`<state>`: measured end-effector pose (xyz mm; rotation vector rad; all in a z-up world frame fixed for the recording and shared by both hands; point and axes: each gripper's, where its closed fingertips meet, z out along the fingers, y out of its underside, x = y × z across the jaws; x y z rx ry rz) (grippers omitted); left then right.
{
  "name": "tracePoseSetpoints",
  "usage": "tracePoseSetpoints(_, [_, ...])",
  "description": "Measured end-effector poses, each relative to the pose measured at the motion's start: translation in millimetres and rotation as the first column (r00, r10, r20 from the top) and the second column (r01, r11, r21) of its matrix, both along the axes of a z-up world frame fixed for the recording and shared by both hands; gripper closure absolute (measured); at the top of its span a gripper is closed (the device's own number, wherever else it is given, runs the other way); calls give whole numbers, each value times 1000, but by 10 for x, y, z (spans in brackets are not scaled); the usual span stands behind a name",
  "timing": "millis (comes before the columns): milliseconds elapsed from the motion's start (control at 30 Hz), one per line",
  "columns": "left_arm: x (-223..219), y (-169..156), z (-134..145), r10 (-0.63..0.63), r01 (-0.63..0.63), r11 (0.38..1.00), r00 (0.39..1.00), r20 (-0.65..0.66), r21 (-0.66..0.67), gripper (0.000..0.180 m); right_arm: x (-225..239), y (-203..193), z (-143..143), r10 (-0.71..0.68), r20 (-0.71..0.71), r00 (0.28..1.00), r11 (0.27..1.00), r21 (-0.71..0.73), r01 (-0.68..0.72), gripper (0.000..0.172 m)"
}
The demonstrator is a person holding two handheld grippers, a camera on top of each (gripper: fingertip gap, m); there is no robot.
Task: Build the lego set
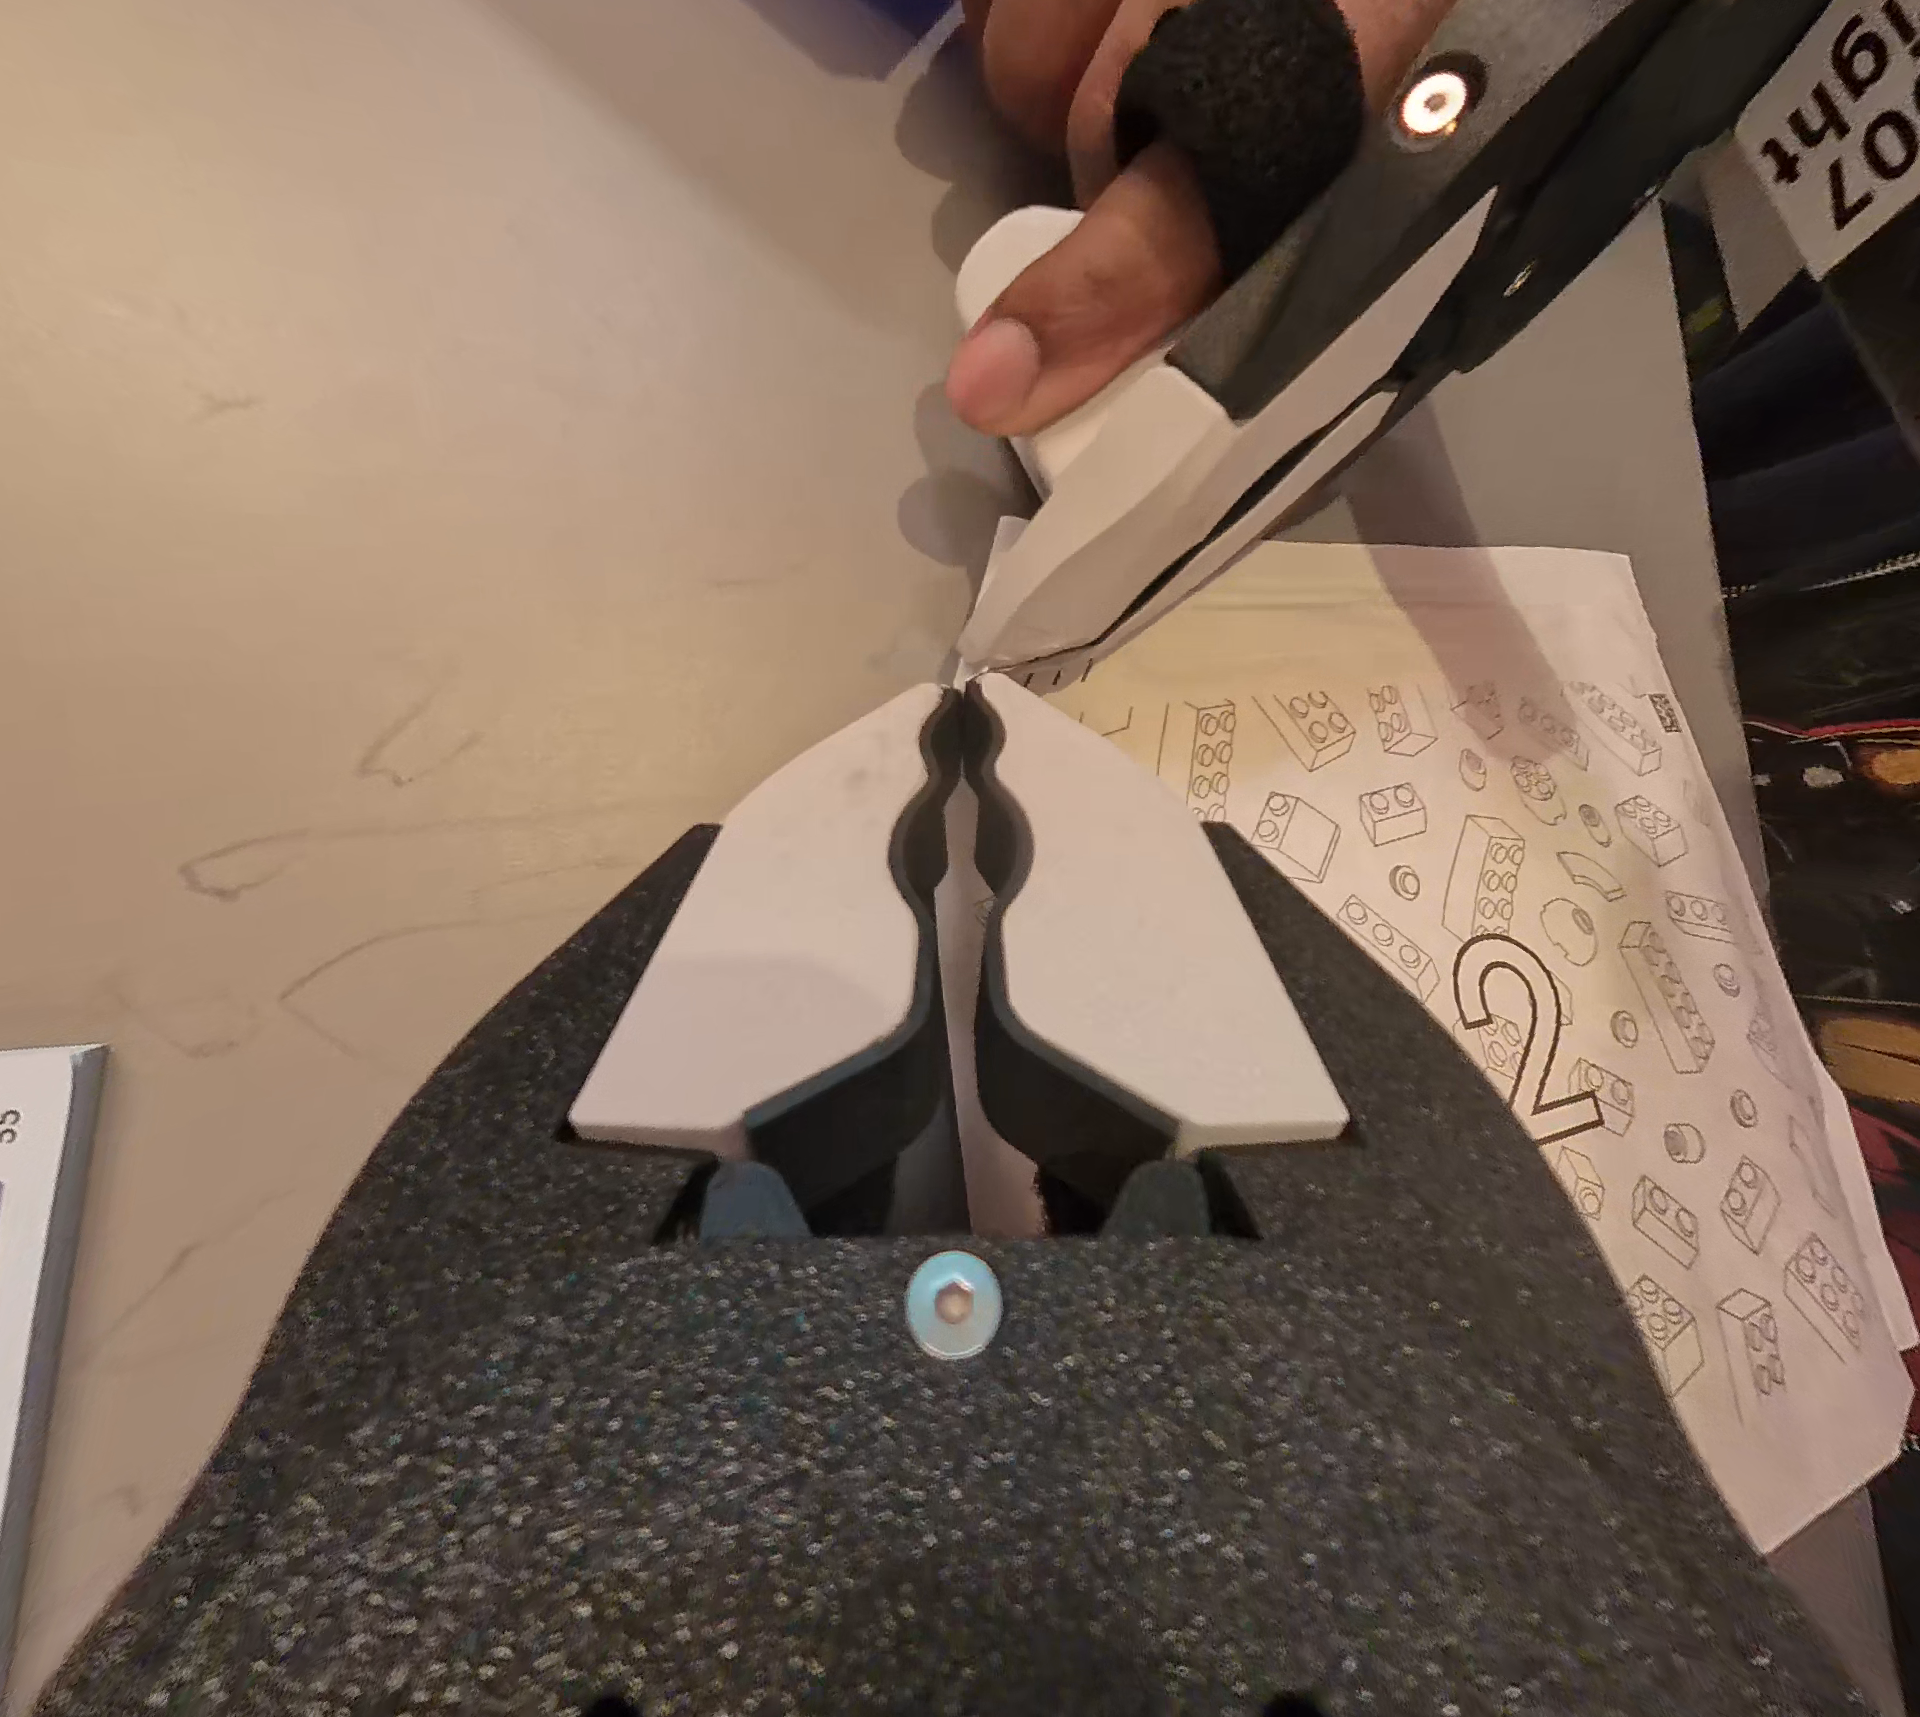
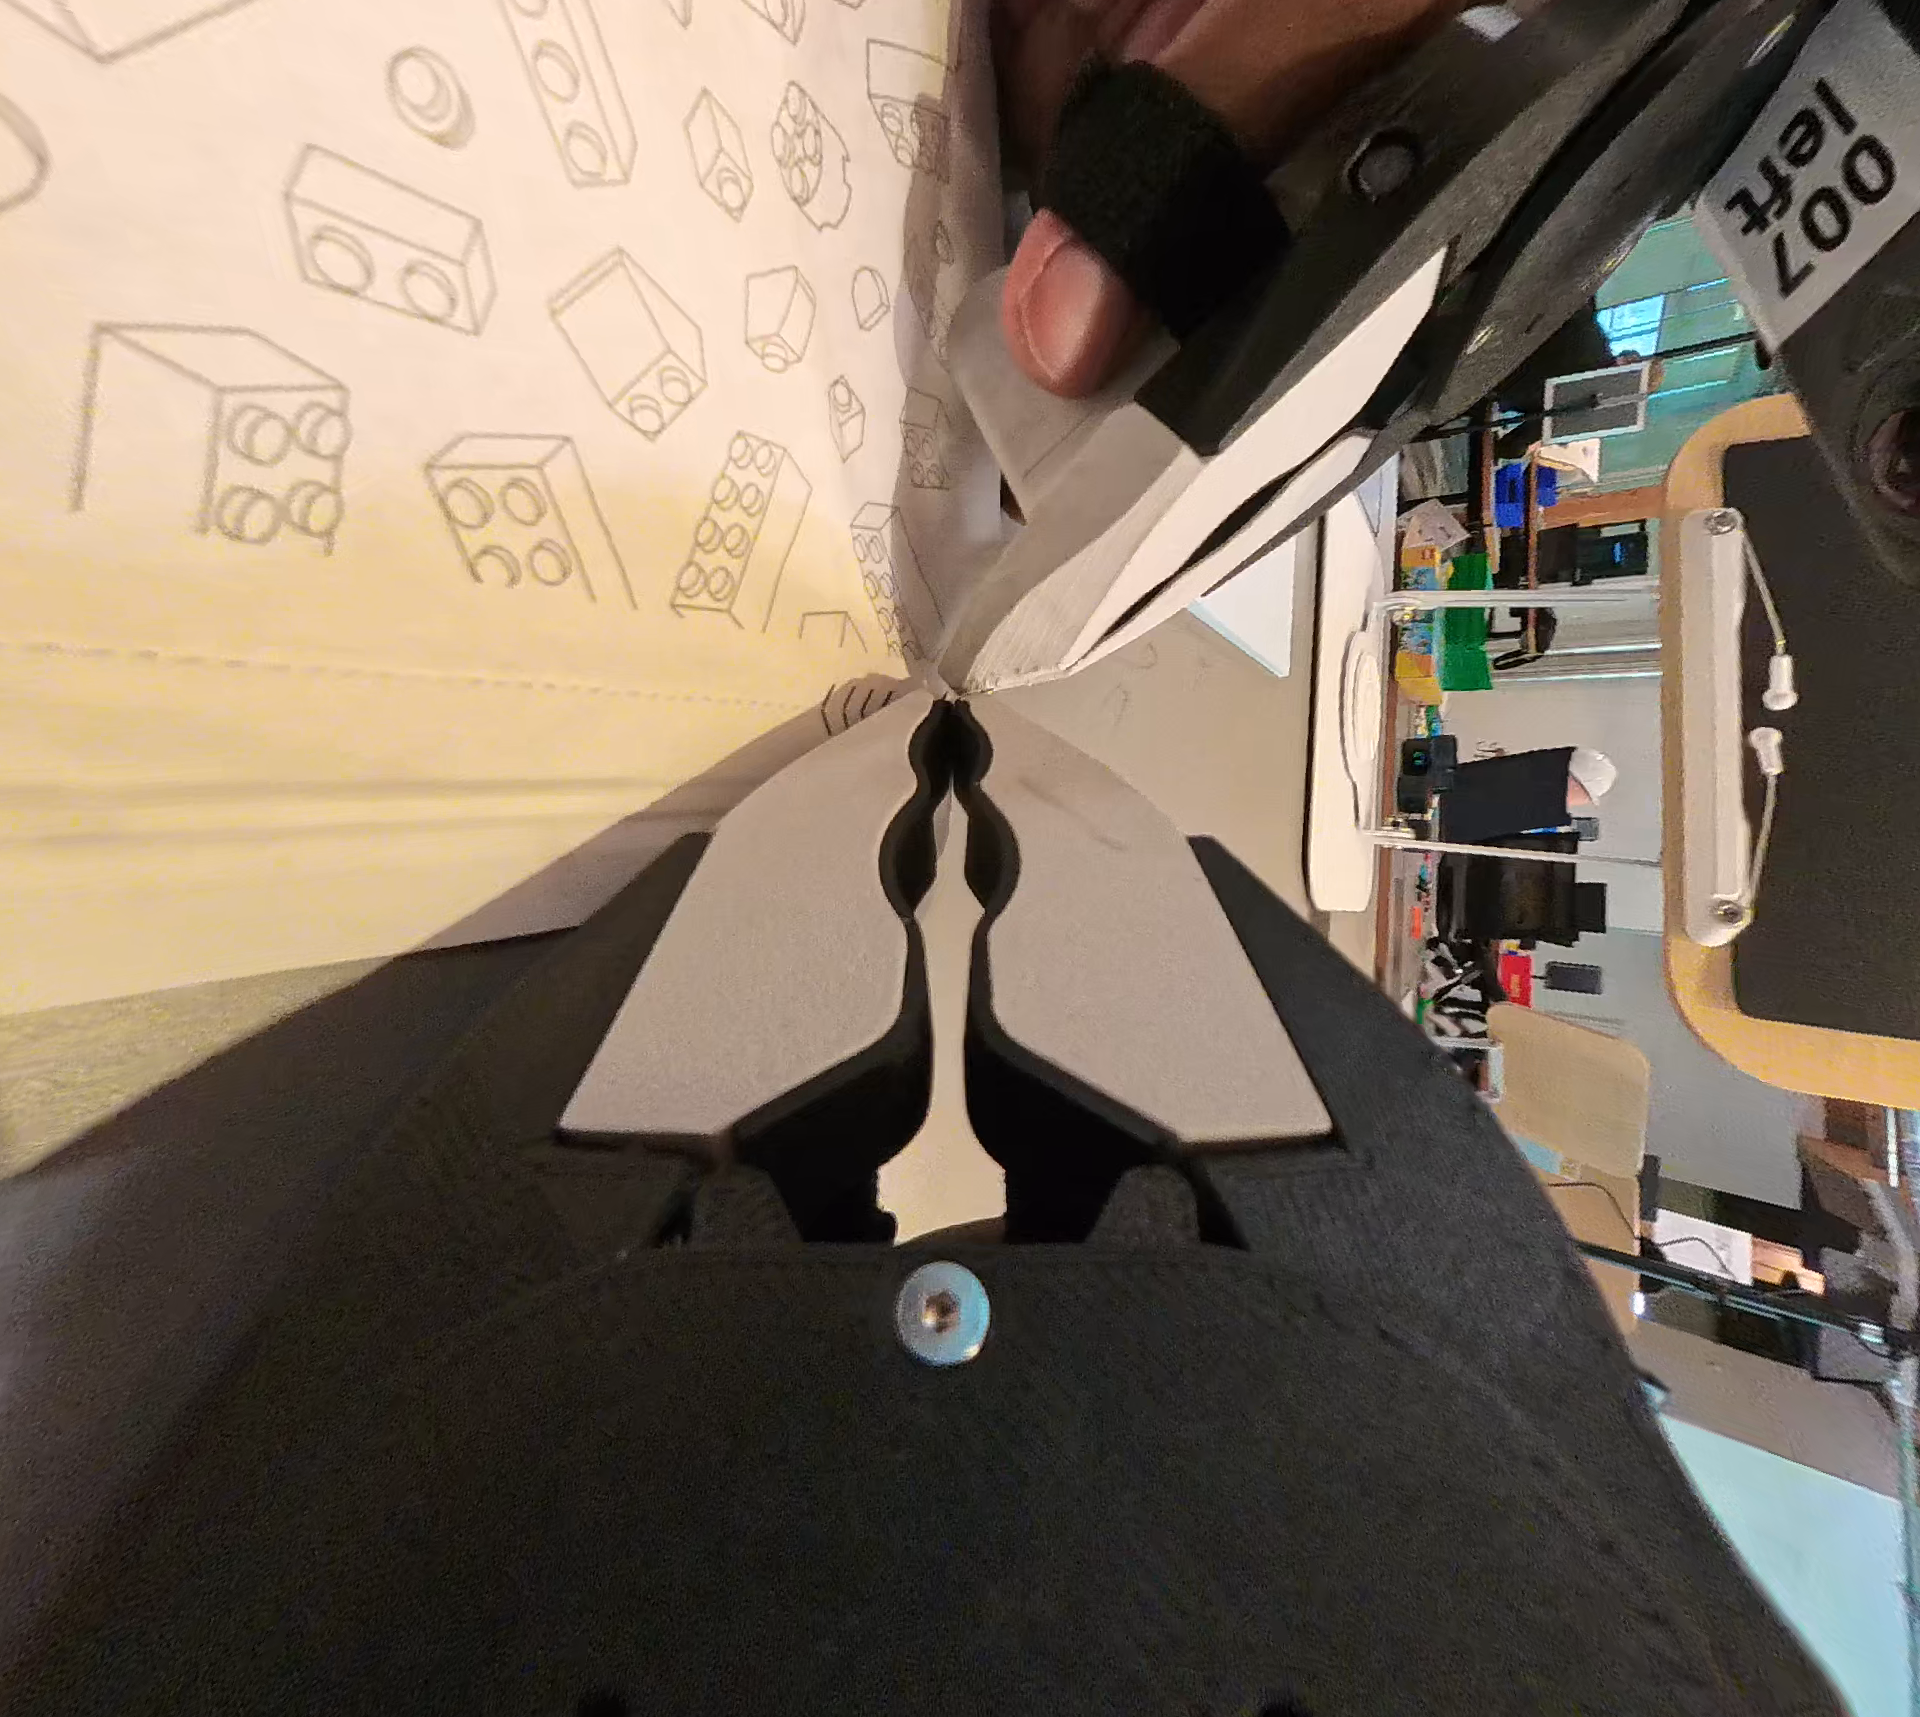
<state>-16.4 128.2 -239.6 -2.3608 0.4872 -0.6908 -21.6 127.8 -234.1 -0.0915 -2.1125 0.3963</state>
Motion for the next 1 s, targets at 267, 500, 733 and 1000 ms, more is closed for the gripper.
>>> tracePoseSetpoints(267, [35, -11, 6, -15, 15, 1000, 1000, 10, 6, 179, 68, -38, 26, 44, -48, 998, 998, 36, -42, 172])
tracePoseSetpoints(500, [-23, -10, -3, -5, 6, 1000, 999, -32, 23, 179, 245, -188, 53, 99, -45, 994, 995, -13, -100, 172])
tracePoseSetpoints(733, [8, -20, -4, -20, 22, 999, 999, -49, 36, 179, 305, -185, 64, 90, -22, 996, 994, -58, -91, 172])
tracePoseSetpoints(1000, [7, -21, -9, -23, 25, 999, 998, -65, 42, 180, 517, -217, 62, 120, 16, 993, 989, -93, -118, 172])
